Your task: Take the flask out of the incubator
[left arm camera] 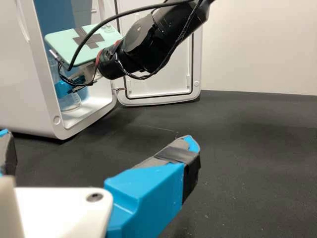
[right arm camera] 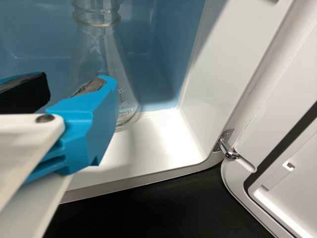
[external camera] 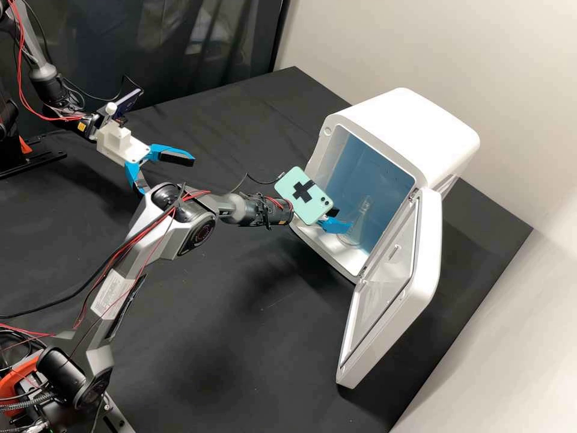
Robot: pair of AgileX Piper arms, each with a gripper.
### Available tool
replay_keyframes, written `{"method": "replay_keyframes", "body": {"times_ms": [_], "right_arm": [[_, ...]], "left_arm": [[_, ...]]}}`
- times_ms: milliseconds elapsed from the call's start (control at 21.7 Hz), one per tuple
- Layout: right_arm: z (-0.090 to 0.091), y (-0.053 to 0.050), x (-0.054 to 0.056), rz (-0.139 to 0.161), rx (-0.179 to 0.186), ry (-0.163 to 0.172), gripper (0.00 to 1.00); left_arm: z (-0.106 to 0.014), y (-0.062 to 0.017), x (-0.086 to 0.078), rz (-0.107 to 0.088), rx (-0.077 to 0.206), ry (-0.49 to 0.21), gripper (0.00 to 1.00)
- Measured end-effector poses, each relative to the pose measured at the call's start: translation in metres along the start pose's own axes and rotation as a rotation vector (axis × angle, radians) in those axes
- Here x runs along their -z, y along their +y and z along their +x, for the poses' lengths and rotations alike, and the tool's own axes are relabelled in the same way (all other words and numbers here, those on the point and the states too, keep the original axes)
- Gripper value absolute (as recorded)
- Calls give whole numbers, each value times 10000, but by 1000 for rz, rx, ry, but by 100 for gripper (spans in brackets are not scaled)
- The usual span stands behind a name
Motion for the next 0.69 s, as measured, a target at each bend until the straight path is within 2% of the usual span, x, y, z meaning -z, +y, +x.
{"method": "replay_keyframes", "body": {"times_ms": [323, 461, 691], "right_arm": [[-6, -27, -28, -6, 9, -6, 0], [-6, -27, -27, 7, 9, -5, 0], [-15, -61, -65, 7, 19, -15, 0]], "left_arm": [[-8, 4, 22, -1, -2, 10, 100], [-8, 4, 22, -1, -2, 10, 100], [-8, 4, 22, -1, -2, 10, 100]]}}
